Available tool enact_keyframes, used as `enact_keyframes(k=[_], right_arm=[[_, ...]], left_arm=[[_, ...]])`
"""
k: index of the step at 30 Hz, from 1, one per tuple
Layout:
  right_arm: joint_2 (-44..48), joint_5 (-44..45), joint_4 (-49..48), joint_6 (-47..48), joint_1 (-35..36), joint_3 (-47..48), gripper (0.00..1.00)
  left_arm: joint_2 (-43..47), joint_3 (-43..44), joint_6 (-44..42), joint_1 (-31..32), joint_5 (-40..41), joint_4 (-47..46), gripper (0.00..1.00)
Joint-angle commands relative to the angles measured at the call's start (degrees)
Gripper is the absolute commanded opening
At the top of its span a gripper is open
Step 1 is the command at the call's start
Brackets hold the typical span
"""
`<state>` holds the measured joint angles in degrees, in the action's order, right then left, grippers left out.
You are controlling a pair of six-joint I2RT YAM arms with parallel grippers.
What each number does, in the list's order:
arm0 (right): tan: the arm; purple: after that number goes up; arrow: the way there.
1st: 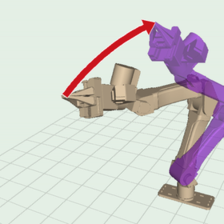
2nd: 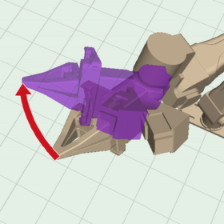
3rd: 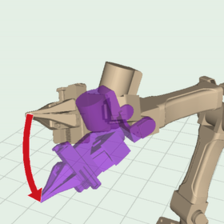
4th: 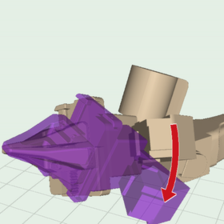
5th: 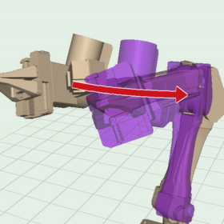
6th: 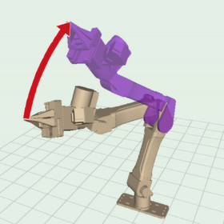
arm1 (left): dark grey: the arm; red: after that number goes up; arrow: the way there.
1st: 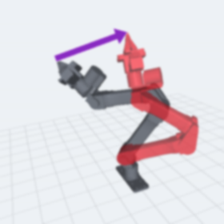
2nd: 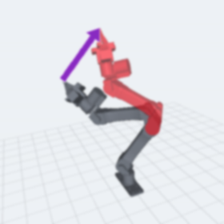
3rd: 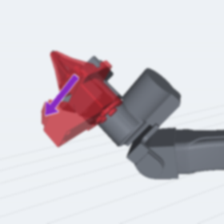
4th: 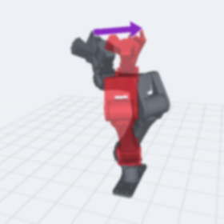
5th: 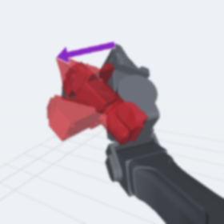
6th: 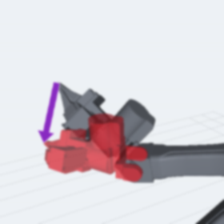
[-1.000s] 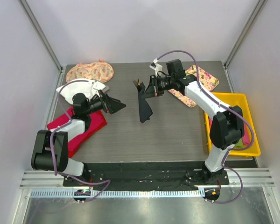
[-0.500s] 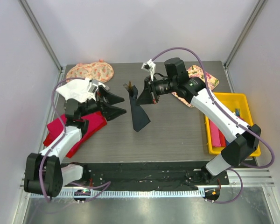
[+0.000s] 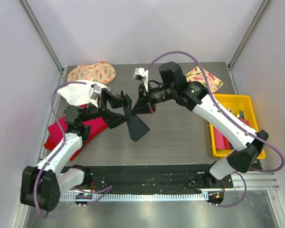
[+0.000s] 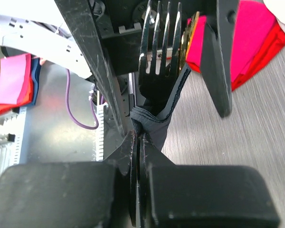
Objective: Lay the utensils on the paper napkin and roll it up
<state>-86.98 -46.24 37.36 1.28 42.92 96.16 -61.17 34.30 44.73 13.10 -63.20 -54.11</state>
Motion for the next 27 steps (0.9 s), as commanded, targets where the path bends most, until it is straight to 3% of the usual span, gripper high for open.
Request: enact_keyframes(k=[1, 5, 8, 12, 27], right_arm=[[3.3, 1.7, -0.3, 3.9, 2.2, 3.6, 0.01], [3.4, 2.3, 0.1, 3.8, 2.8, 3.9, 0.01], [3.2, 2.5, 0.1, 3.9, 2.8, 4.4, 0.01], [3.1, 2.5, 0.1, 3.7, 3.0, 4.7, 0.01], [3.7, 2.7, -0.2, 3.6, 3.2, 4.4, 0.01]], left_arm=[[2.4, 0.0, -1.5, 1.1, 0.8, -1.4, 0.97], [3.5, 0.1, -1.0, 2.2, 0.7, -1.4, 0.95], [4.0, -0.7, -1.0, 3.4, 0.6, -1.4, 0.88], [4.7, -1.3, -0.8, 4.8, 1.1, -1.4, 0.7], [5.2, -1.2, 0.4, 5.4, 3.5, -1.4, 0.4]])
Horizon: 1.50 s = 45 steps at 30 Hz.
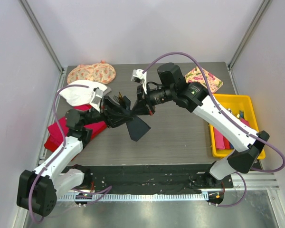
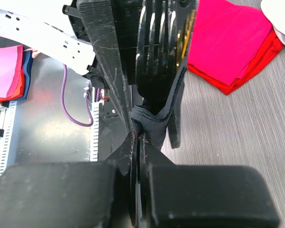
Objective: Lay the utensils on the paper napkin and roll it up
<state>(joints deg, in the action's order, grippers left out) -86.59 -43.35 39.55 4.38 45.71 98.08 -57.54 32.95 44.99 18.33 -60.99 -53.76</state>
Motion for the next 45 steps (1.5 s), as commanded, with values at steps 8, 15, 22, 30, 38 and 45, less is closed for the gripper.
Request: enact_keyframes(k=[8, 15, 22, 30, 38, 45], right_arm=[[4.3, 4.8, -4.3, 0.3, 0.4, 0.0, 0.01], [5.3, 7.1, -6.5, -0.3, 0.4, -2.5, 0.01], [7.2, 12.3, -6.9, -2.4, 0.2, -4.2, 0.76], [14.5, 10.7, -6.4, -4.2, -3.3, -11.9, 0.83], [18.6, 10.7, -5.4, -4.0, -5.0, -19.1, 0.81], [18.0, 7.1, -7.1, -8.6, -6.9, -21.2, 0.77]], left_arm=[[2.2, 0.3, 1.6, 0.1, 0.7, -1.9, 0.17], [3.0, 0.4, 4.4, 0.1, 3.5, -0.7, 0.0], [3.8, 1.0, 2.6, 0.0, 6.2, 3.3, 0.0], [4.3, 3.5, 1.9, -0.1, 9.6, 9.1, 0.0], [4.8, 5.1, 1.1, 0.0, 10.0, 12.5, 0.0], [5.2, 6.1, 0.2, -0.1, 9.7, 14.2, 0.0]])
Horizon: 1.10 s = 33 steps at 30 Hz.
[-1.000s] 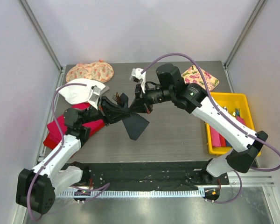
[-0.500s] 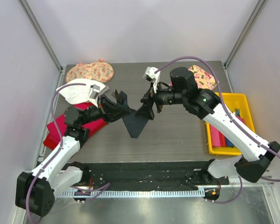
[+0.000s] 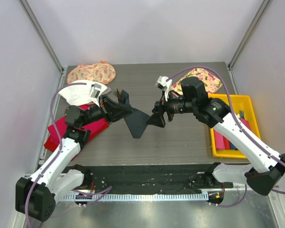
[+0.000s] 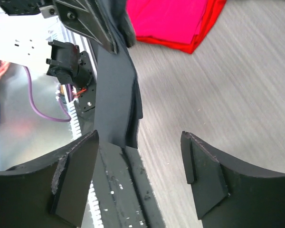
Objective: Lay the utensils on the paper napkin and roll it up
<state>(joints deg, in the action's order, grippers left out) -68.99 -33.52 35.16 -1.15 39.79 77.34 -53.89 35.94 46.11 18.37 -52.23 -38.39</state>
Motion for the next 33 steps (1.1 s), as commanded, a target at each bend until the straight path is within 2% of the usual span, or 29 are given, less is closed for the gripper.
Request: enact_keyframes(k=[1, 3, 4, 7, 9, 11, 13, 16, 17, 20, 21, 24, 25, 27, 29, 33], right_arm=[[0.2, -3.3, -3.3, -3.9, -1.6, -0.8, 0.73], [-0.4, -5.1, -4.2, -5.5, -2.5, -0.8, 0.67], [-1.1, -6.1, -5.1, -6.9, -3.5, -0.7, 0.58], [-2.1, -9.5, -6.7, -9.0, -4.5, -0.1, 0.5], [-2.6, -11.1, -7.2, -9.4, -5.0, 0.0, 0.48], [-3.0, -11.8, -7.6, -9.7, -5.0, -0.3, 0.37], [-3.3, -12.6, -7.9, -10.0, -4.9, -0.6, 0.36], [-3.6, -13.6, -7.9, -10.0, -4.9, -0.5, 0.24], [-3.5, -13.7, -7.8, -10.0, -5.0, -0.5, 0.24], [-3.6, -14.6, -7.8, -10.6, -5.0, -0.3, 0.39], [-3.5, -14.6, -7.8, -10.9, -5.1, -0.3, 0.4], [-3.2, -14.7, -7.8, -10.2, -5.1, -0.7, 0.25], [-3.1, -14.9, -7.9, -10.1, -5.0, -1.0, 0.14], [-3.0, -14.1, -7.8, -9.7, -5.1, -1.1, 0.02], [-3.2, -11.5, -7.1, -8.2, -5.0, -1.2, 0.01], [-4.6, 0.4, -6.5, -4.8, -5.2, -0.7, 0.01]], left_arm=[[1.7, 3.2, -0.8, -0.2, 0.9, -1.2, 0.0], [1.8, 3.1, -0.8, -0.1, 1.0, -1.4, 0.0], [1.8, 3.1, -0.8, -0.2, 1.0, -1.6, 0.0], [1.9, 3.0, -0.8, -0.1, 1.0, -1.9, 0.0], [2.0, 2.9, -0.8, -0.1, 1.1, -2.0, 0.0], [2.2, 2.8, -0.6, -0.2, 1.3, -2.4, 0.0], [2.3, 2.7, -0.5, -0.2, 1.7, -2.7, 0.0], [2.6, 2.6, -0.4, -0.2, 2.5, -2.5, 0.0], [2.5, 2.6, -0.4, -0.2, 2.7, -2.6, 0.0], [2.5, 2.4, -0.4, -0.2, 2.8, -2.6, 0.0], [2.4, 2.2, -0.4, -0.2, 2.9, -2.7, 0.0], [2.1, 2.1, -0.3, -0.2, 3.2, -2.9, 0.0], [2.1, 2.3, -0.2, -0.2, 3.3, -3.0, 0.0], [2.0, 2.4, 0.2, -0.1, 3.7, -3.0, 0.0], [1.9, 2.6, 0.6, -0.2, 3.5, -3.4, 0.0], [1.2, 3.1, 3.1, -0.1, 2.2, -4.8, 0.0]])
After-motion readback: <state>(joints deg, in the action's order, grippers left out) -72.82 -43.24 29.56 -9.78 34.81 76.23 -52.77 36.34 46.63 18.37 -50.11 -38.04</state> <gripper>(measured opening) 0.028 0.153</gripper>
